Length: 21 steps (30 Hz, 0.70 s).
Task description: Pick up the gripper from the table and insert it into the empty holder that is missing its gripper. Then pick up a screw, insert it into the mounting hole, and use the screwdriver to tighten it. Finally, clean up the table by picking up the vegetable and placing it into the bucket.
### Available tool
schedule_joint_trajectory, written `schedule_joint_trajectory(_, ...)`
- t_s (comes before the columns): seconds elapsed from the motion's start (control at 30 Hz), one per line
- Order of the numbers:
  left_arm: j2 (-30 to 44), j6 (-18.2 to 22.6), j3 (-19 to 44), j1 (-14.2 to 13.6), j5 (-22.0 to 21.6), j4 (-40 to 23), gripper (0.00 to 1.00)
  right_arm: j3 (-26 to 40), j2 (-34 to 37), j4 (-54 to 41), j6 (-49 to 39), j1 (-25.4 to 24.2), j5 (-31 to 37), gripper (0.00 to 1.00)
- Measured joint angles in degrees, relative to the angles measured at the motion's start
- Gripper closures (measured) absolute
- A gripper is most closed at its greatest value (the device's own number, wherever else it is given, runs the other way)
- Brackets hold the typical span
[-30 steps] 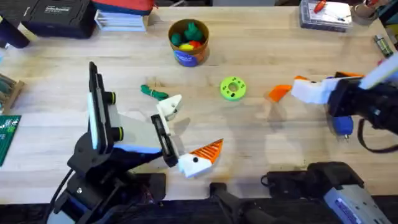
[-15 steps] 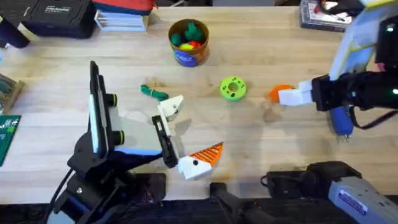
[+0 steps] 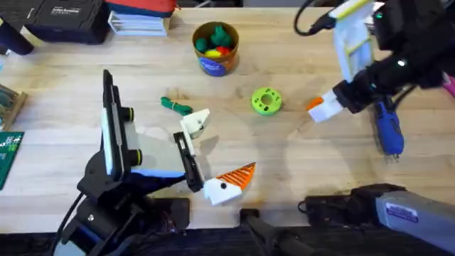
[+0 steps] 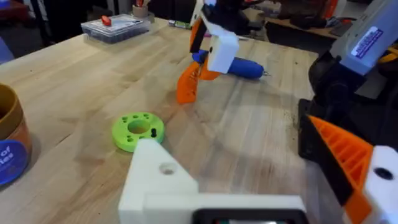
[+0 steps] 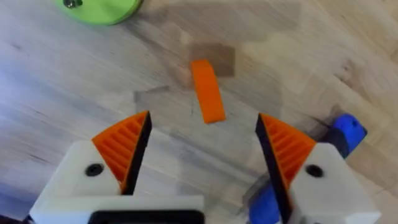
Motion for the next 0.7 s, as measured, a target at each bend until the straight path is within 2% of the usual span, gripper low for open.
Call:
schedule_joint_trajectory(0.1, 0.00, 0.00, 0.00, 0.00, -0.02, 0.02, 0.015, 1.48, 4.45, -0.31, -1.37, 0.82, 1.28, 0.008)
schedule_joint_trajectory(0.33, 0.00, 0.00, 0.00, 0.00, 0.00, 0.00, 0.015, 1.53, 8.30, -0.33, -3.11, 1.71, 2.23, 0.143)
schedule_joint_trajectory(0.43, 0.00, 0.00, 0.00, 0.00, -0.02, 0.00, 0.015, 1.53, 8.30, -0.26, -3.36, 1.77, 2.29, 0.301)
schedule_joint_trajectory(0.7, 0.00, 0.00, 0.00, 0.00, 0.00, 0.01, 0.015, 1.53, 8.30, 0.63, -4.16, 1.77, 2.91, 0.939)
